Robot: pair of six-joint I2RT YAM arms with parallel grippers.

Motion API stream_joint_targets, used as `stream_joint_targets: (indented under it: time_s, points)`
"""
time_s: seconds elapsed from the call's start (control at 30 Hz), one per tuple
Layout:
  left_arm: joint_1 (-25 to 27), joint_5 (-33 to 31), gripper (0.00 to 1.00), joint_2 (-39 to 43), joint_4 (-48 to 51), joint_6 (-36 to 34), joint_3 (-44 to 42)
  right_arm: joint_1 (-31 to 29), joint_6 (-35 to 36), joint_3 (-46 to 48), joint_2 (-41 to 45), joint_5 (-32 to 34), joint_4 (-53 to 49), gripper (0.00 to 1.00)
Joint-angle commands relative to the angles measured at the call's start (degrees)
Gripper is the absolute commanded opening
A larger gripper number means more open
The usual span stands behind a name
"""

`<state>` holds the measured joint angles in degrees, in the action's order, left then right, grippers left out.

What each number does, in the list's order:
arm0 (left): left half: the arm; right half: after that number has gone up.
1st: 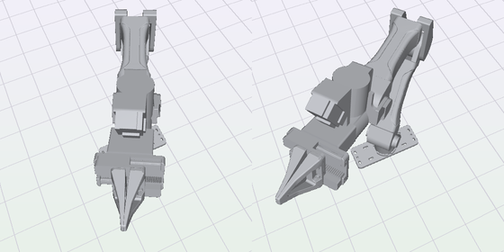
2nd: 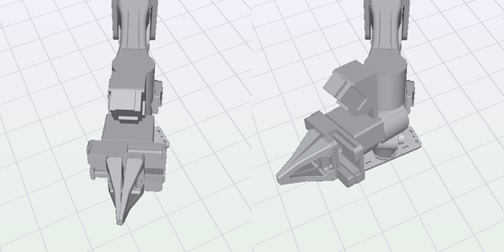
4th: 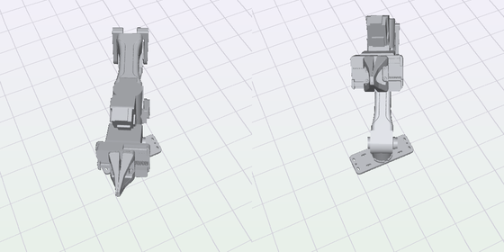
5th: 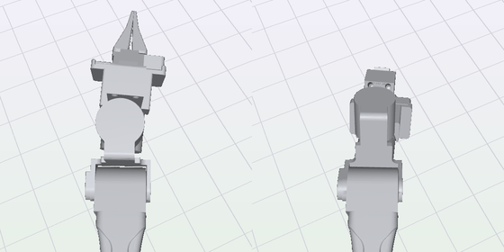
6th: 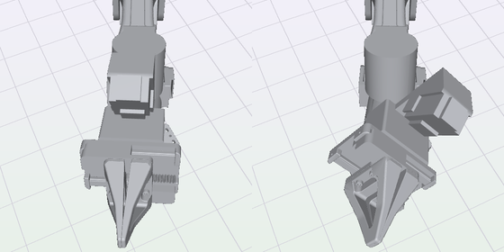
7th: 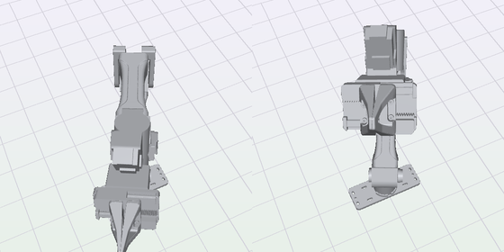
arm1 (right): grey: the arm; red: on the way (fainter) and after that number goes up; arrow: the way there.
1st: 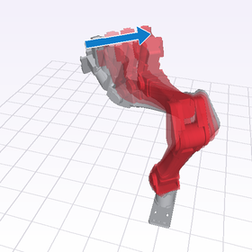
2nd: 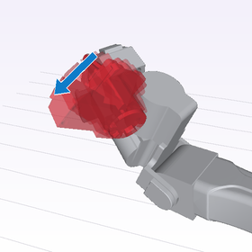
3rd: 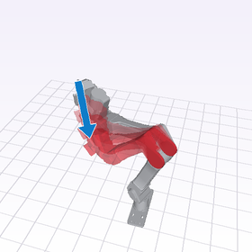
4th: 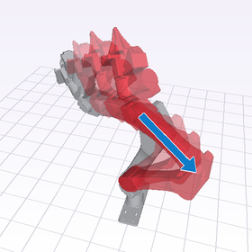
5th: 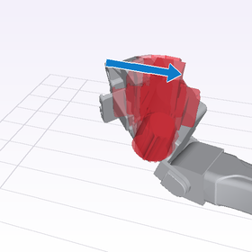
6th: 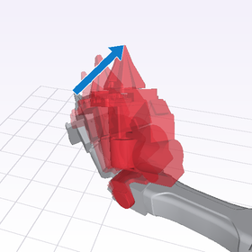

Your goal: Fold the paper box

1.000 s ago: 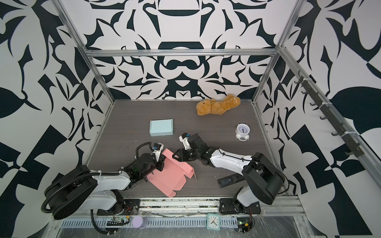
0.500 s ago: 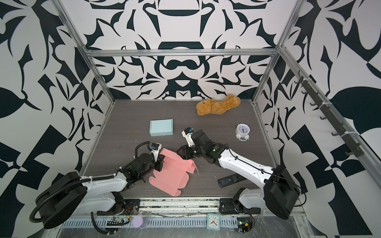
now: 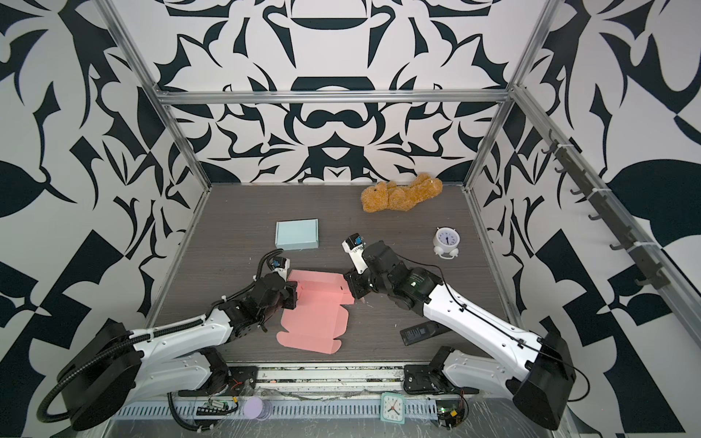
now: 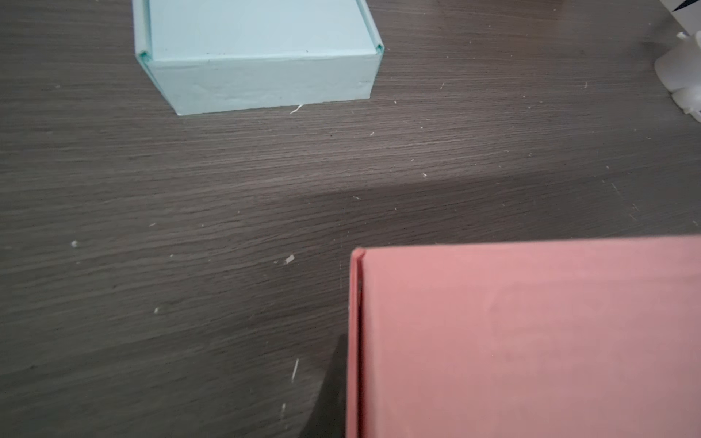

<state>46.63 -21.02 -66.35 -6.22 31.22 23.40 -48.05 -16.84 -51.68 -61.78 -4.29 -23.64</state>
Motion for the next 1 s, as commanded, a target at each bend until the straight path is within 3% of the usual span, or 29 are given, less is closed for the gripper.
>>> stream_joint_targets:
  time_s: [0.0,0.17,0.37,0.97]
  points:
    - [0.21,-1.39,0.11,0.50,7.00,4.40,2.71,-1.50,2.59,-2.09,2.10,4.64,-1.69,0.03]
    - [0.26,-0.96,0.11,1.74,8.80,5.47,3.35,-2.75,2.89,-2.44,0.83,5.17,-3.06,0.00]
    - [0.28,0.07,0.11,2.50,10.49,5.87,4.02,-4.89,3.31,-5.74,-3.76,10.39,-8.08,0.00]
    - [0.30,0.80,0.11,2.38,12.21,6.22,5.23,-7.49,5.11,-9.36,-13.27,14.78,-8.14,0.00]
